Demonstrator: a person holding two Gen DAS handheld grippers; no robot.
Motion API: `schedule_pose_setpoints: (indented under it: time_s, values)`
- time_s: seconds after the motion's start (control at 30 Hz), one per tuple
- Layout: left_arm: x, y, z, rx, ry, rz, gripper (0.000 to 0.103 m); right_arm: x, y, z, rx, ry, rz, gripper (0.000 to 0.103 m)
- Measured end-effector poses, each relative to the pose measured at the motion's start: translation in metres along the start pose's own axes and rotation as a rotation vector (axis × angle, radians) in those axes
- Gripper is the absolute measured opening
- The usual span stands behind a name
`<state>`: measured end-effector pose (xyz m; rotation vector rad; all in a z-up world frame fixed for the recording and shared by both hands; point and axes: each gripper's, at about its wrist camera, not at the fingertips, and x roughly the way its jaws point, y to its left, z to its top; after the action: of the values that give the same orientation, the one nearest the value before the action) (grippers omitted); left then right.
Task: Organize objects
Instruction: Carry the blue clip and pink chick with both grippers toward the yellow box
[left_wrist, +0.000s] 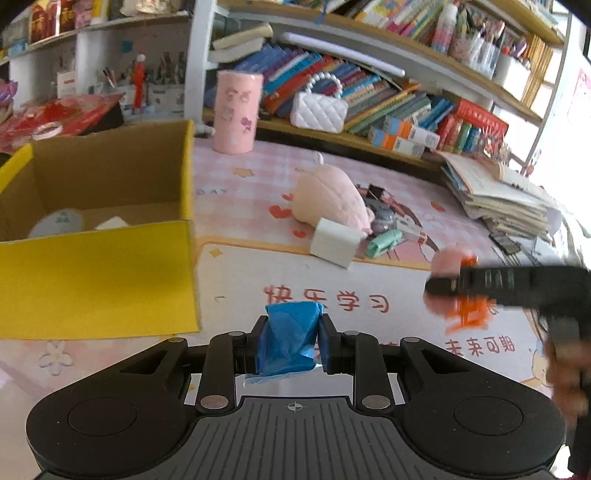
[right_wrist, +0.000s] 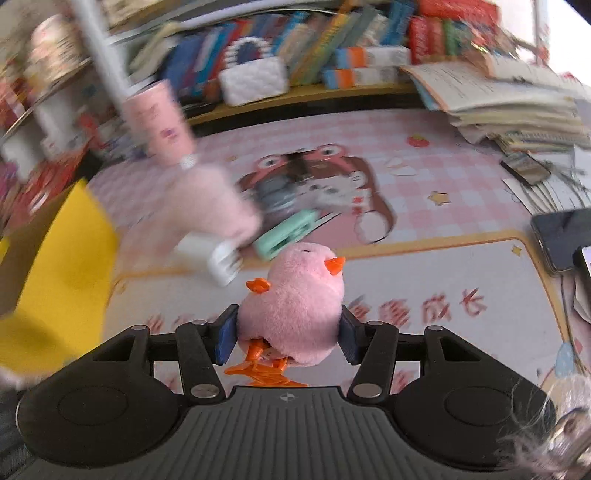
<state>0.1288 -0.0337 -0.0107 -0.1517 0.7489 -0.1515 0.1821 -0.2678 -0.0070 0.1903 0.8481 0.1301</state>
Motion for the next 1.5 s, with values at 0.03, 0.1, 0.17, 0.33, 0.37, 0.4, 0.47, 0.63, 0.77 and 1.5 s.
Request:
schedule_pose_setpoints:
  time_s: [0.03,0.1,0.17,0.33,0.37,0.4,0.47,0.63,0.77,1.5]
  values:
    - [-0.006,0.006,-0.002,-0.004,-0.008,0.003,0.025,-0.005,0.009,-0.008,-0.018,0.004,0.013,0.052]
    - [-0.015,0.017,-0.006,-0.017,-0.011,0.015,0.025,-0.01,0.027,-0.024,-0.02,0.033,0.059,0.052]
    - [-0.025,0.032,-0.012,-0.038,-0.006,0.029,0.025,-0.011,0.048,-0.038,-0.057,0.07,0.096,0.052]
    - [-0.058,0.071,-0.028,-0.084,-0.011,0.067,0.025,-0.027,0.107,-0.063,-0.188,0.05,0.13,0.052]
    - [-0.064,0.078,-0.03,-0.089,-0.014,0.075,0.025,-0.031,0.118,-0.068,-0.209,0.043,0.132,0.052]
    - [-0.07,0.085,-0.033,-0.093,-0.016,0.082,0.025,-0.033,0.127,-0.073,-0.229,0.039,0.133,0.052]
    - [-0.082,0.096,-0.04,-0.095,-0.017,0.093,0.025,-0.038,0.145,-0.086,-0.274,0.037,0.13,0.052]
    - [-0.106,0.118,-0.052,-0.093,-0.016,0.103,0.025,-0.044,0.177,-0.111,-0.319,0.063,0.118,0.052]
    - [-0.121,0.131,-0.059,-0.081,-0.023,0.103,0.025,-0.051,0.194,-0.126,-0.311,0.06,0.132,0.052]
    - [-0.164,0.163,-0.072,-0.046,-0.098,0.083,0.025,-0.082,0.249,-0.158,-0.34,0.004,0.162,0.052]
